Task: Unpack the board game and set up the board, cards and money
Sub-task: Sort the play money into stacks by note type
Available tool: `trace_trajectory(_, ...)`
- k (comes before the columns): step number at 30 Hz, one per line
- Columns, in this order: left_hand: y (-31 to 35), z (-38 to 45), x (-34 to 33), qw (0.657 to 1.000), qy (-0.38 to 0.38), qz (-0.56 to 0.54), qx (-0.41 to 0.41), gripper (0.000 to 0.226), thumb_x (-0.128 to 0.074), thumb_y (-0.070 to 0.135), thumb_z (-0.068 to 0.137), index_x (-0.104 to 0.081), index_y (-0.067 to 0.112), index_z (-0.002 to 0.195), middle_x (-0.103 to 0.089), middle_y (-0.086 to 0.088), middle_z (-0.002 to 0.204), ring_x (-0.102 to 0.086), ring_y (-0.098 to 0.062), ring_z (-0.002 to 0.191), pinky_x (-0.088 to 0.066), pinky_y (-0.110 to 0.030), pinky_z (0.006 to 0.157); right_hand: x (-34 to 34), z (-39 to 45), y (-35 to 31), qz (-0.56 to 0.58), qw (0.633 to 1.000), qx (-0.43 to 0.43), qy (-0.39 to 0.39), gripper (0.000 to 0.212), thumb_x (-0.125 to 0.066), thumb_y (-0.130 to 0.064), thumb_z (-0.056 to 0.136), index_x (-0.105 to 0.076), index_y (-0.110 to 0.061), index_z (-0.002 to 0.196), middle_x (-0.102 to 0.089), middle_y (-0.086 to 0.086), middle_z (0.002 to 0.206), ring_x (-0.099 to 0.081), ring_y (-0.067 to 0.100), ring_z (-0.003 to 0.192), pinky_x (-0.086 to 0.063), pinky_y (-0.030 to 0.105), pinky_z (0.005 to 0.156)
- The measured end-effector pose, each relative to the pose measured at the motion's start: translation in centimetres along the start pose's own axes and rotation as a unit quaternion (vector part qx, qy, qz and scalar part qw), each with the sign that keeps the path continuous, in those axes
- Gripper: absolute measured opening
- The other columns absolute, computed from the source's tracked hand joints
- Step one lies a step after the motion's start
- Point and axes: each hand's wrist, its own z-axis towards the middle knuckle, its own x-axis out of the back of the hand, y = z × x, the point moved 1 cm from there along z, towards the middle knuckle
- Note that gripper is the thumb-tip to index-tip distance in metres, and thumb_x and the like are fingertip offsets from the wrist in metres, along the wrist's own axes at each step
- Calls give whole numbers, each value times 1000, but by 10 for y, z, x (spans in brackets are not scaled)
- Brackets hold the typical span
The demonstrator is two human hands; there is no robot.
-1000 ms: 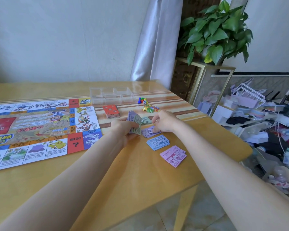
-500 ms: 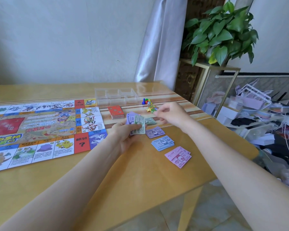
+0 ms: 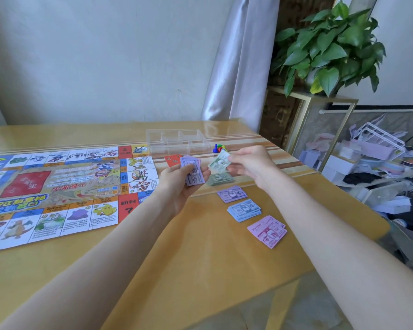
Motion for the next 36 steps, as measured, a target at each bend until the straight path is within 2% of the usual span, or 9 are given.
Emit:
trace_trajectory(7,1,9,10,999,33,-4,19,24,-40,2,97,-52,-6,116,-66,-16,92,-66,-23,80,-58,-27,66,-14,17,22,18,995,-76,61,22,-63,12,79,-59,10,101,-64,22,96,-64,23,58,-56,23,49)
trace_trajectory(10,-3,11,6,999,25,8,26,25,-41,2,97,-51,-7,119,-65,-18,91,-65,-25,79,-58,-28,63,-19,26,28,-174,977,-62,108,14,-66,-1,77,-64,2,90,-66,14,82,-62,22,56,-55,28,55)
trace_trajectory(12,-6,12,-1,999,12,16,34,26,-42,2,97,-50,-7,120,-64,-19,90,-64,-26,79,-57,-30,62,-20,24,26,-300,947,-39,108,12,-67,-10,75,-58,-4,82,-61,9,81,-56,25,68,-40,22,48)
trace_trajectory(17,-12,12,-9,999,-4,17,45,22,-42,1,97,-52,-5,115,-65,-18,87,-65,-24,76,-57,-30,65,-18,24,29,-390,917,-39,71,21,-68,-17,78,-50,-11,89,-51,4,85,-50,25,79,-36,25,59)
trace_trajectory(21,-9,10,-2,999,-19,13,42,19,-43,2,97,-55,-3,110,-67,-17,91,-67,-22,79,-58,-28,67,-17,23,22,-300,949,32,96,16,-68,-25,81,-59,-12,80,-60,5,86,-55,24,78,-40,25,60)
trace_trajectory(24,-8,9,1,999,-6,-21,45,14,-46,1,95,-58,1,101,-67,-16,90,-67,-20,76,-58,-27,65,-19,7,5,-127,990,58,-24,23,-68,-33,83,-63,-11,84,-61,1,79,-51,14,66,-42,26,59)
trace_trajectory(27,-12,6,-1,998,-9,-32,57,20,-51,3,93,-57,3,112,-66,-12,89,-67,-18,73,-57,-23,56,-22,-10,-2,-173,969,77,-157,26,-73,-28,79,-65,-7,93,-65,0,70,-47,9,56,-38,22,50)
trace_trajectory(32,-11,-3,-3,993,-81,-29,78,23,-47,10,95,-58,1,114,-67,-15,100,-70,-20,76,-59,-27,66,-17,-18,-2,-183,969,80,-145,28,-75,-18,78,-59,-8,99,-64,0,67,-57,11,61,-36,21,49)
trace_trajectory(36,-8,-9,-1,988,-137,-7,70,26,-37,7,99,-60,1,109,-69,-17,100,-70,-21,82,-56,-30,76,-4,-19,4,-161,973,68,-148,26,-74,-11,79,-61,-3,100,-62,7,72,-51,11,56,-39,19,48)
